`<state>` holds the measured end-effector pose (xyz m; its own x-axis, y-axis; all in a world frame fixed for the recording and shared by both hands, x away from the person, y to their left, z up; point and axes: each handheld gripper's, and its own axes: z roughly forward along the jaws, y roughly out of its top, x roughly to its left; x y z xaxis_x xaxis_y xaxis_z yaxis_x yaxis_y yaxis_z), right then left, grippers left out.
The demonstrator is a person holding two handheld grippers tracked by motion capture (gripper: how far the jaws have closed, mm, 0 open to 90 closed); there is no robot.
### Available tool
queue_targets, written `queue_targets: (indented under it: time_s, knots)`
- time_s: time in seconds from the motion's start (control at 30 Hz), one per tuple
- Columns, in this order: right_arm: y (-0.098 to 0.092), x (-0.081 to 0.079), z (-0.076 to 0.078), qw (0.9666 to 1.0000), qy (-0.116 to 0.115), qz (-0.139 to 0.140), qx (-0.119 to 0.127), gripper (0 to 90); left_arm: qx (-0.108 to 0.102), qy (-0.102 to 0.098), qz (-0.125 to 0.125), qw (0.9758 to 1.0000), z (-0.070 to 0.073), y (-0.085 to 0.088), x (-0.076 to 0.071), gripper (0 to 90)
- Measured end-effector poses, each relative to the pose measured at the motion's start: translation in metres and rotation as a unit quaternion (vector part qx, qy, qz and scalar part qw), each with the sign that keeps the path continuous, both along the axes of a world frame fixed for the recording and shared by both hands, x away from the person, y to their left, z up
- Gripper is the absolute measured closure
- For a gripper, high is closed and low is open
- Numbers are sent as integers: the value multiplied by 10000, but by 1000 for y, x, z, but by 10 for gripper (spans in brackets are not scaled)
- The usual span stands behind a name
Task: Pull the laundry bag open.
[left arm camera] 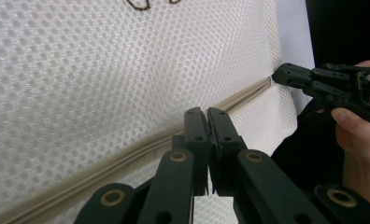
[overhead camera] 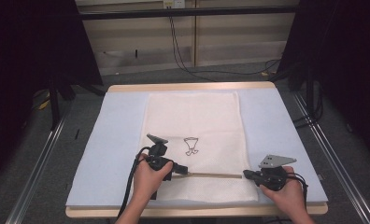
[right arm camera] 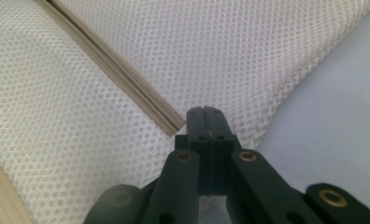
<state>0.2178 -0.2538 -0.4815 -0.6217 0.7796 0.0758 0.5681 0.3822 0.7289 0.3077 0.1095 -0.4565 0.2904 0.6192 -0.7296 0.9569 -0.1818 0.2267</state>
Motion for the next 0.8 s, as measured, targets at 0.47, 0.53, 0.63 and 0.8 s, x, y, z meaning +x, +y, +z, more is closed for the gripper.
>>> queue_targets:
  time_s: [0.47,0.53,0.63,0.8]
  knots:
    - [0,0,0,10000,16,-6,25,900,11,-18,50,10000,1,10,-1,876]
    - [0,0,0,10000,16,-8,24,900,-2,10,81,10000,1,12,0,876]
    - [0,0,0,10000,20,-8,20,900,-25,8,126,9999,2,21,-1,876]
    - [0,0,0,10000,13,-9,2,900,-19,-4,142,9999,3,29,-1,876]
